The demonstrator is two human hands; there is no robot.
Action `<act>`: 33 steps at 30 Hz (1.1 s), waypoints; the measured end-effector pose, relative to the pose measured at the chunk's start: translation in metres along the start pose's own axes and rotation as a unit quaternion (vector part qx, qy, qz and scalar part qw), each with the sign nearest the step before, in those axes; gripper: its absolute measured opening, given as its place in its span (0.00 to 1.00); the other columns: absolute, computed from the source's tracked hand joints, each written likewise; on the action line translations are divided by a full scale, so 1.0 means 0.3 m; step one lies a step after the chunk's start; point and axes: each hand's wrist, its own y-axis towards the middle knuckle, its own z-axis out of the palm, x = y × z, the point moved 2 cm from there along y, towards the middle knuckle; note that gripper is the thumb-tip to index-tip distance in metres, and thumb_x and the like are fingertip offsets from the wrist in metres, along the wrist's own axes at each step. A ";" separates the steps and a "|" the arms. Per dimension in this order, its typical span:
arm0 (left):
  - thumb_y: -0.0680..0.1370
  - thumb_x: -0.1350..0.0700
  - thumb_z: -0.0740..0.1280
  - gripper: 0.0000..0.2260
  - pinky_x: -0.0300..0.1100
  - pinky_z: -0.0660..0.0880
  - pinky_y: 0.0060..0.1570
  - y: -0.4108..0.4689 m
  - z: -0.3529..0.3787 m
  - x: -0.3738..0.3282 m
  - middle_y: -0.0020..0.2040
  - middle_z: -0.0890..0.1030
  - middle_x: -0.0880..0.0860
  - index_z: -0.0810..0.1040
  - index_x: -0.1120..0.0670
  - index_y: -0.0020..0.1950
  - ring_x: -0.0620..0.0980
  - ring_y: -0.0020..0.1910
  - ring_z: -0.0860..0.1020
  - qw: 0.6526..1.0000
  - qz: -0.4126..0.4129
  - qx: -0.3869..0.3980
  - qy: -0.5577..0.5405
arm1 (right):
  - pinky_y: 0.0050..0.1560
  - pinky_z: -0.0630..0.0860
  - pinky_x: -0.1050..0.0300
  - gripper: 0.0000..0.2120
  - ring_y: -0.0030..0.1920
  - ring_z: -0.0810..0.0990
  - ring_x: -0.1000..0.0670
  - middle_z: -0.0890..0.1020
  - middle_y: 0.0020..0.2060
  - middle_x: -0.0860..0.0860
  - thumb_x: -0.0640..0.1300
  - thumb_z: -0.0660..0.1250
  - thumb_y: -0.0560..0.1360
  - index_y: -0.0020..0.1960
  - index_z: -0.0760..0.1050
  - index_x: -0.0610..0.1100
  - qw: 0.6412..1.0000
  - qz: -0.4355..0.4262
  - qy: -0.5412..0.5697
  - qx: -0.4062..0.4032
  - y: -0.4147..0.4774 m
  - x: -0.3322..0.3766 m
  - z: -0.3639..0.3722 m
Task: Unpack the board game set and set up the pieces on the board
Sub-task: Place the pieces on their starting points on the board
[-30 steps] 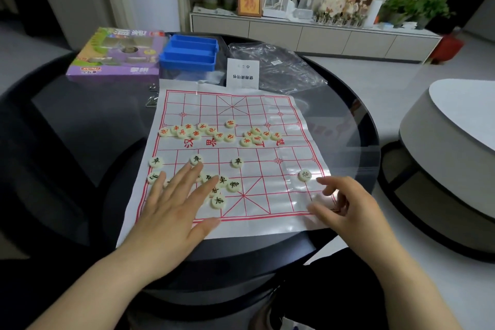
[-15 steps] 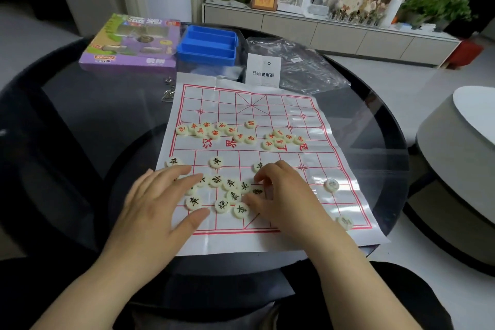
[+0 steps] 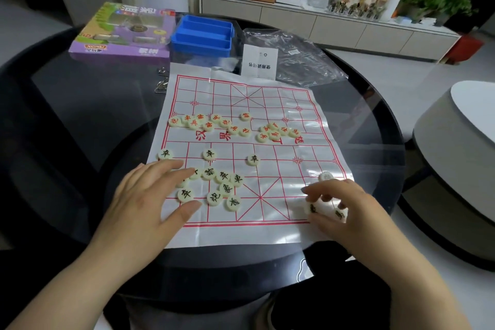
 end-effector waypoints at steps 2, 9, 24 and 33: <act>0.73 0.31 0.44 0.36 0.53 0.60 0.58 -0.001 -0.002 -0.002 0.56 0.69 0.45 0.78 0.55 0.57 0.47 0.58 0.64 1.000 -0.006 -0.002 -0.002 | 0.49 0.66 0.72 0.21 0.50 0.71 0.59 0.72 0.42 0.66 0.40 0.68 0.71 0.40 0.66 0.65 1.000 0.005 -0.016 0.010 -0.013 -0.003 -0.002; 0.68 0.26 0.43 0.41 0.47 0.55 0.64 -0.003 -0.001 0.004 0.58 0.68 0.43 0.77 0.53 0.59 0.44 0.61 0.62 0.999 -0.034 0.016 -0.030 | 0.62 0.64 0.58 0.19 0.55 0.67 0.54 0.73 0.46 0.61 0.41 0.66 0.72 0.43 0.65 0.64 0.997 0.025 -0.063 0.034 -0.012 -0.025 0.006; 0.65 0.62 0.74 0.18 0.16 0.64 0.44 -0.027 -0.066 0.017 0.46 0.76 0.34 0.72 0.39 0.38 0.24 0.49 0.70 0.980 -0.113 -0.052 -0.153 | 0.53 0.64 0.66 0.17 0.59 0.69 0.53 0.73 0.59 0.53 0.43 0.62 0.76 0.64 0.70 0.49 0.986 -0.113 -0.102 0.063 0.202 0.144 0.142; 0.66 0.43 0.65 0.14 0.29 0.64 0.47 -0.022 -0.055 0.018 0.44 0.76 0.33 0.80 0.49 0.46 0.31 0.49 0.69 0.998 -0.028 -0.007 -0.063 | 0.51 0.62 0.65 0.15 0.56 0.68 0.52 0.75 0.55 0.53 0.45 0.63 0.75 0.61 0.74 0.47 0.985 -0.134 -0.107 0.033 0.207 0.131 0.163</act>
